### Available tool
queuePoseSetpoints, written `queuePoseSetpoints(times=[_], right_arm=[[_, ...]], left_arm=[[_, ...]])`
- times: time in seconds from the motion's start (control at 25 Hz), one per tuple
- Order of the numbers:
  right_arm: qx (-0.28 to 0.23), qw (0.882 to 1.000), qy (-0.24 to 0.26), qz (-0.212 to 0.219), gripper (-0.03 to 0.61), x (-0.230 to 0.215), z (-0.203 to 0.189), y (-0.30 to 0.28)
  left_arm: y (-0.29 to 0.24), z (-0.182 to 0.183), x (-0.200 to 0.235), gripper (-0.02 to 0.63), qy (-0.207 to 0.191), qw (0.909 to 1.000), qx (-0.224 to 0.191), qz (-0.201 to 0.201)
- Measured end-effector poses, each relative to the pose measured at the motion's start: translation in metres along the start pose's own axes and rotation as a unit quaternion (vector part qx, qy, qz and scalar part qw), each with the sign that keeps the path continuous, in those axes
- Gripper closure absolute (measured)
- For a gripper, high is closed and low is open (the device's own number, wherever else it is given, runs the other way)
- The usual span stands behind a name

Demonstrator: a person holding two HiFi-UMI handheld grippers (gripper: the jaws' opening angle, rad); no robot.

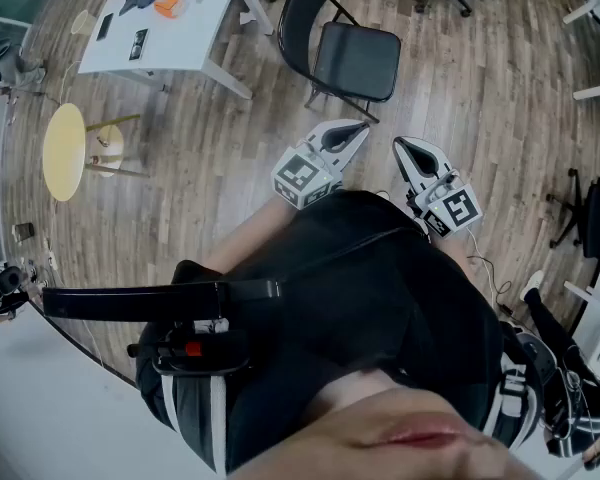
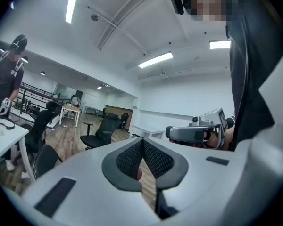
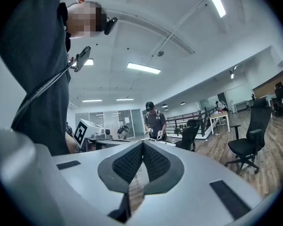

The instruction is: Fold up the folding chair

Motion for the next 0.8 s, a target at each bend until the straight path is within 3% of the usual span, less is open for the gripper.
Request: queuePoseSetpoints(times=[0.8], right_arm=[[-0.012,0.999,-0.025,-0.022,0.568,-0.027,-0.007,0.021]], left_arm=[[-0.019,-0.007,-0.010,0.609,0.008,0.9997,0.021,0.006]])
Point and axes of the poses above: the fingertips, and each gripper's own axes: y backward along the fingers, x to its left, z out of its top, the point moved 7 cm from there along y, backward along the fingers, and after that the axes turned 5 degrees about -x, right-handed, at the moved point
